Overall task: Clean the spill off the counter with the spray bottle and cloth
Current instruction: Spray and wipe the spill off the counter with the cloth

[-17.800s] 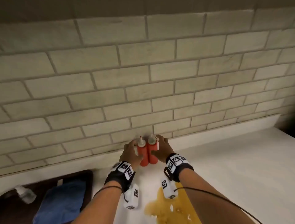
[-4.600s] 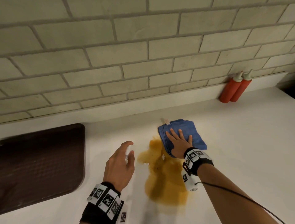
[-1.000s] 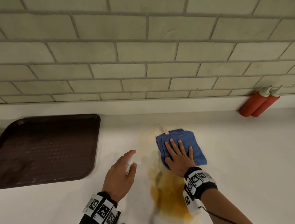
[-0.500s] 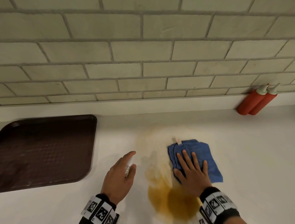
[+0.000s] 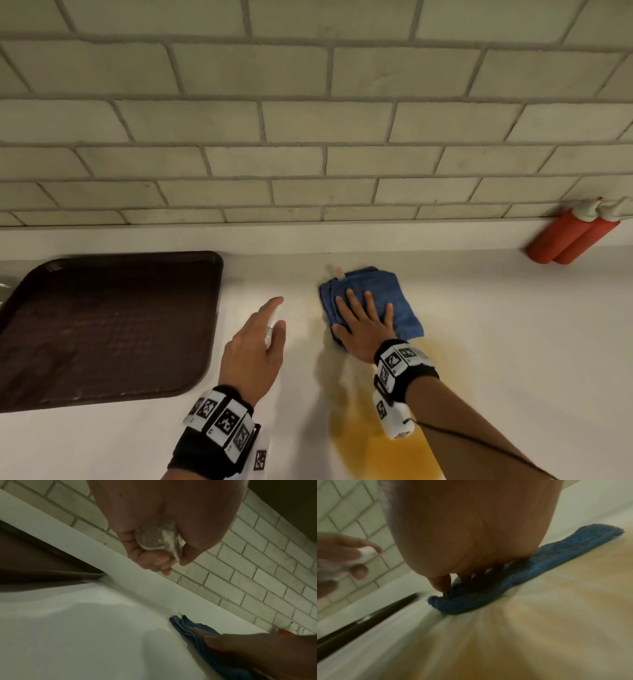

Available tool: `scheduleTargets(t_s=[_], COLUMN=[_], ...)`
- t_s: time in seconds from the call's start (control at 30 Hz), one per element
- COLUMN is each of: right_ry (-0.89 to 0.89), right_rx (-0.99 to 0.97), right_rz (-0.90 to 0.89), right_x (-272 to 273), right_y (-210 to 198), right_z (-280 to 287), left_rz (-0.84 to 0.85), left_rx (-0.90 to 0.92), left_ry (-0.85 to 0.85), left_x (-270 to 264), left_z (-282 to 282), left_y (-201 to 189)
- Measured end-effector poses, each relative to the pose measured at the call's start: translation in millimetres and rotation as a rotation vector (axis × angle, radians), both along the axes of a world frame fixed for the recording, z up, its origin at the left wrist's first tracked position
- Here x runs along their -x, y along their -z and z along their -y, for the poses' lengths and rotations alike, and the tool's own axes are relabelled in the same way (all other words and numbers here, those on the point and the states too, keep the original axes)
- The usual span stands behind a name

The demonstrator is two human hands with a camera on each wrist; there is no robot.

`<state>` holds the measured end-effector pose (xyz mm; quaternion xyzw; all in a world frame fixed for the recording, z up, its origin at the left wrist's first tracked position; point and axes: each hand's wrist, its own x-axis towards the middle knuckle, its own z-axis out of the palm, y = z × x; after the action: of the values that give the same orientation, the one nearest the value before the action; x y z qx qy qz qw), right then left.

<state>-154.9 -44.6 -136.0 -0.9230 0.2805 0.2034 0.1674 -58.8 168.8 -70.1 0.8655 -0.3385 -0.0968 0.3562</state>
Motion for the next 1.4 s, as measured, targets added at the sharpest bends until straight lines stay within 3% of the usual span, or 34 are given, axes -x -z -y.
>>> scheduleTargets(t_s=[0.17, 0.3, 0.47, 0.6, 0.77, 0.93, 1.13, 1.4], right_ry=[-0.068, -0.054, 0.109, 0.117, -0.123, -0.339, -0.168, 0.107], right_rx=[-0.002, 0.019, -0.005, -0.025, 0.017, 0.112, 0.116, 0.032], right_rz=[-0.012, -0.019, -0.053, -0.047, -0.028, 0.049, 0.056, -0.054], right_x=[36.4, 60.5, 13.5, -29.0, -38.2, 19.0, 88.1, 60.1], right_y=[0.2, 0.5, -4.0, -7.4, -1.4, 6.1, 18.9, -0.7], right_z=[-38.5, -32.2, 20.6, 37.2, -3.8, -63.3, -67.8, 7.5], left_rz=[0.063, 0.071, 0.058, 0.013, 0.014, 0.015, 0.010, 0.015], left_rx=[-0.019, -0.044, -0.037, 0.028, 0.026, 0.000, 0.003, -0.010], left_ry=[-0.036, -0.048, -0.049, -0.056, -0.081, -0.095, -0.058, 0.015], left_x=[-14.8, -23.4, -26.7, -22.7, -30.2, -27.1, -11.0, 13.2], left_z=[1.4, 5.7, 13.3, 15.2, 7.3, -4.6, -14.8, -3.1], left_y=[-5.1, -9.5, -11.9, -14.7, -10.9, -7.0, 1.5, 0.0])
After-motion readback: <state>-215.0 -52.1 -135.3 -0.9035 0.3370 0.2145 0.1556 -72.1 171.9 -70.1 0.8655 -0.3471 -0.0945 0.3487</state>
